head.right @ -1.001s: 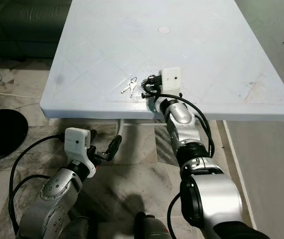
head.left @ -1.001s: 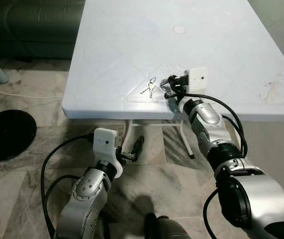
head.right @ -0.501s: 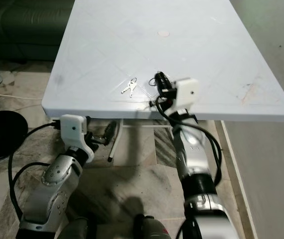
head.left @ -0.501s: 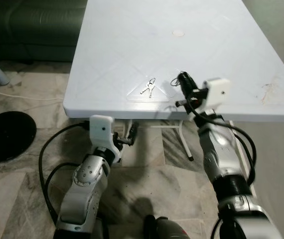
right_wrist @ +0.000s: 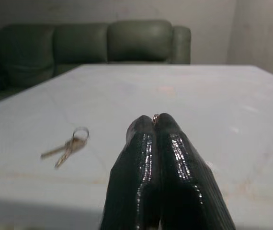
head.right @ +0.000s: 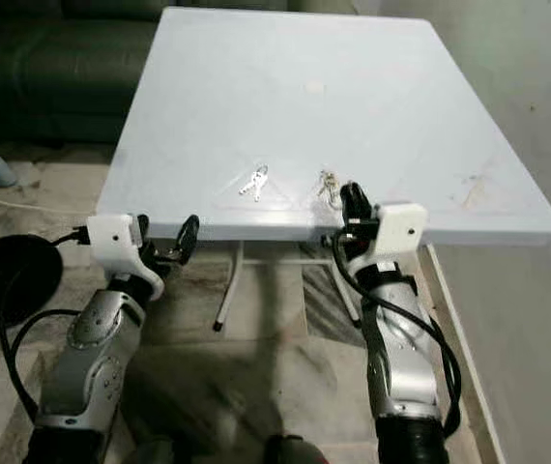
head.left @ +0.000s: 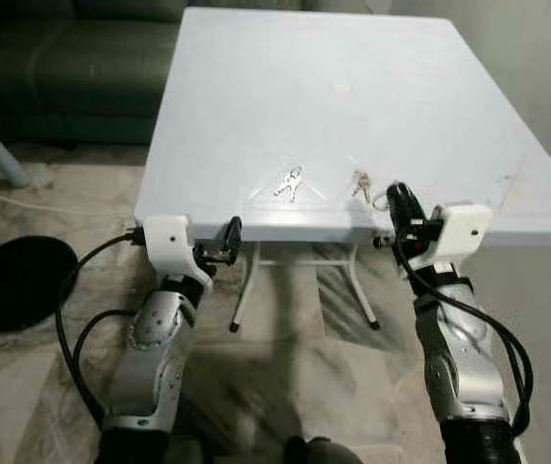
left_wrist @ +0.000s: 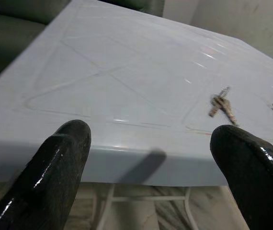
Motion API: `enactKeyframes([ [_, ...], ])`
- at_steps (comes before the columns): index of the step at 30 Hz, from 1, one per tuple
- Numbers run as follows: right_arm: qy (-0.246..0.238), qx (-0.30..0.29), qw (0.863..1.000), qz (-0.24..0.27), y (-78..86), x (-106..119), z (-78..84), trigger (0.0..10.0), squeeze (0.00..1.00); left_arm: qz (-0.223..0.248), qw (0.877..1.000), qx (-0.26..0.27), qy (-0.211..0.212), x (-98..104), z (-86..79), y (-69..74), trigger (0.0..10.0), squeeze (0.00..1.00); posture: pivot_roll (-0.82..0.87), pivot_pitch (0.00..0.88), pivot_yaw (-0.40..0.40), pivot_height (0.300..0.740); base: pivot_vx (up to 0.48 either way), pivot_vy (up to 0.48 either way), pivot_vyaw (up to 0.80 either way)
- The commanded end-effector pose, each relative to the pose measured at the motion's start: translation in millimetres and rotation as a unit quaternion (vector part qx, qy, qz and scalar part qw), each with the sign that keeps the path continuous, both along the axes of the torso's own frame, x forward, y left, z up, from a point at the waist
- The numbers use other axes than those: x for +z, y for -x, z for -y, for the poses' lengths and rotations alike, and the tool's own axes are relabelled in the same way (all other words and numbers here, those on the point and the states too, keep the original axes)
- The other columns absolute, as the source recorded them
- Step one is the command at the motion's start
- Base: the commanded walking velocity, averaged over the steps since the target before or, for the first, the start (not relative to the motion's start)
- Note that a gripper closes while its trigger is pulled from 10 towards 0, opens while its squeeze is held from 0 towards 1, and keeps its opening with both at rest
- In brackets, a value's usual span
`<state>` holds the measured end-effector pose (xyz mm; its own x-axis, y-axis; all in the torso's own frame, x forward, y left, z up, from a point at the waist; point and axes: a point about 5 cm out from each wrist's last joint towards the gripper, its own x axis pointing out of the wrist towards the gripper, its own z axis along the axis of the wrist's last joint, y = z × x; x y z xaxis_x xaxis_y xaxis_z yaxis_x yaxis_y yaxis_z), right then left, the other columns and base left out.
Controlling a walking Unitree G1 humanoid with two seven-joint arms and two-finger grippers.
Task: Hang keys on a hook
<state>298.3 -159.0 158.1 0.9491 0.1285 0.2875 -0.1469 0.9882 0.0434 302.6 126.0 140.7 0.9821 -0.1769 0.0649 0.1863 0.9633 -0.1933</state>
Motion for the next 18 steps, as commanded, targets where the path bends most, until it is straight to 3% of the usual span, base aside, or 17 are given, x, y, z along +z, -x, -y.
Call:
enactKeyframes([
  [1, 0.006, -0.008, 1.0, 0.001, 1.5, 4.2, -0.4, 10.0, 0.0, -0.002, 1.0, 0.006, 0.004, -1.5, -4.8, -1.8, 10.0, 0.0, -0.03, 0.087, -0.034, 0.74, 0.0, 0.0, 0.0],
  [10, 0.032, -0.029, 0.998, -0.047, -5.6, -4.3, 2.8, 10.0, 0.0, 0.0, 0.999, 0.041, 0.006, 0.5, -19.3, -9.4, 10.0, 0.0, 0.0, 0.077, -0.028, 0.74, 0.0, 0.0, 0.0],
  [18, 0.041, -0.021, 0.997, -0.058, -7.4, -4.9, -3.2, 10.0, 0.0, -0.001, 0.998, 0.056, 0.01, -3.1, -28.5, -6.6, 10.0, 0.0, 0.02, 0.067, -0.039, 0.74, 0.0, 0.0, -0.69],
])
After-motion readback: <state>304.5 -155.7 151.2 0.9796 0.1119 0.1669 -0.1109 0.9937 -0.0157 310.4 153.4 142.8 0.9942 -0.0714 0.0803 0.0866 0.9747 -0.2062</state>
